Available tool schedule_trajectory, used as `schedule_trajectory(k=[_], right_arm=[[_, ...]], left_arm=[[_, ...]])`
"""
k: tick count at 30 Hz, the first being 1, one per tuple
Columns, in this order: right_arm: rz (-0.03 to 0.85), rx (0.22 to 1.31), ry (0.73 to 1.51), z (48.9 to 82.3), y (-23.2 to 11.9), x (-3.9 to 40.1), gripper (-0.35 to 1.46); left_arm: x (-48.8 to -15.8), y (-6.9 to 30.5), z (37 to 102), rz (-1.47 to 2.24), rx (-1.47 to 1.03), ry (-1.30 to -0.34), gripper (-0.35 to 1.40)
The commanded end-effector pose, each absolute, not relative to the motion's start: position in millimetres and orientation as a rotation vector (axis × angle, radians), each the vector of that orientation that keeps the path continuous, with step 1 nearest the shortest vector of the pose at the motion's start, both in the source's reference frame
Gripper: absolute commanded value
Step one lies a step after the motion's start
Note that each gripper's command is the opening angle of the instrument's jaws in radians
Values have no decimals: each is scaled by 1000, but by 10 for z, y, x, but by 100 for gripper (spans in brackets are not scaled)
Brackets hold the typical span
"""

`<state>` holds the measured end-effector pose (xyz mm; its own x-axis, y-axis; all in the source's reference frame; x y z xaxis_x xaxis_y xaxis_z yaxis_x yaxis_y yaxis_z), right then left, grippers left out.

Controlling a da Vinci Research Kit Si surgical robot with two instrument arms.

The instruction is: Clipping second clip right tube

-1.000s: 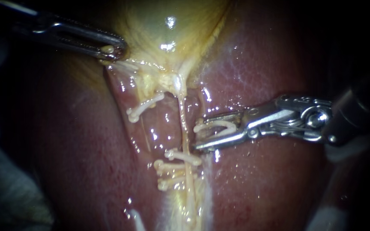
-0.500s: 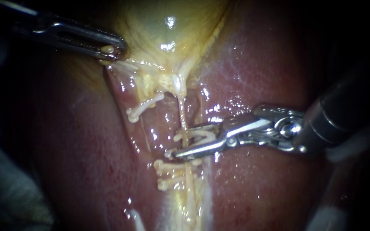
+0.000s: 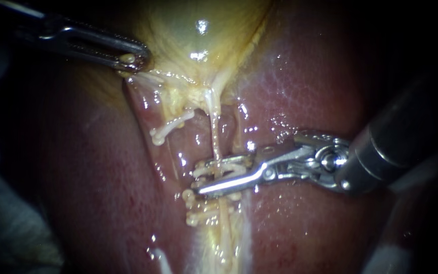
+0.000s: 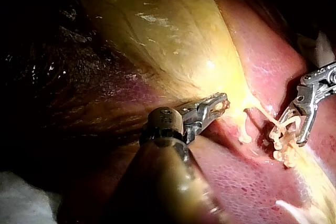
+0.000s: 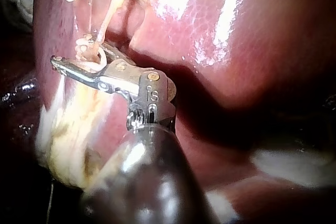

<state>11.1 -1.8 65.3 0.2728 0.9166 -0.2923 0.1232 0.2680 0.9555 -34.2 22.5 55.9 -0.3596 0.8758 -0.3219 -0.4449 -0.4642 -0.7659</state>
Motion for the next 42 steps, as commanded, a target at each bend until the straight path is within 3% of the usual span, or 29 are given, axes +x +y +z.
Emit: schedule_trajectory(k=[1, 20, 28, 33, 37, 42], right_arm=[[745, 1185, 1184, 648, -18, 112, 50], [701, 1267, 1194, 633, -18, 114, 41], [671, 1301, 1188, 631, -19, 113, 11], [642, 1267, 1216, 629, -16, 112, -5], [641, 1269, 1216, 627, -15, 110, -35], [641, 1270, 1215, 626, -14, 110, -35]], left_arm=[[-342, 225, 559, 1927, -924, -727, -35], [-342, 225, 559, 1927, -924, -727, -35], [-342, 225, 559, 1926, -924, -727, -35], [-342, 225, 559, 1927, -924, -727, -35], [-342, 225, 559, 1927, -924, -727, -35], [-342, 225, 559, 1927, -924, -727, -35]])
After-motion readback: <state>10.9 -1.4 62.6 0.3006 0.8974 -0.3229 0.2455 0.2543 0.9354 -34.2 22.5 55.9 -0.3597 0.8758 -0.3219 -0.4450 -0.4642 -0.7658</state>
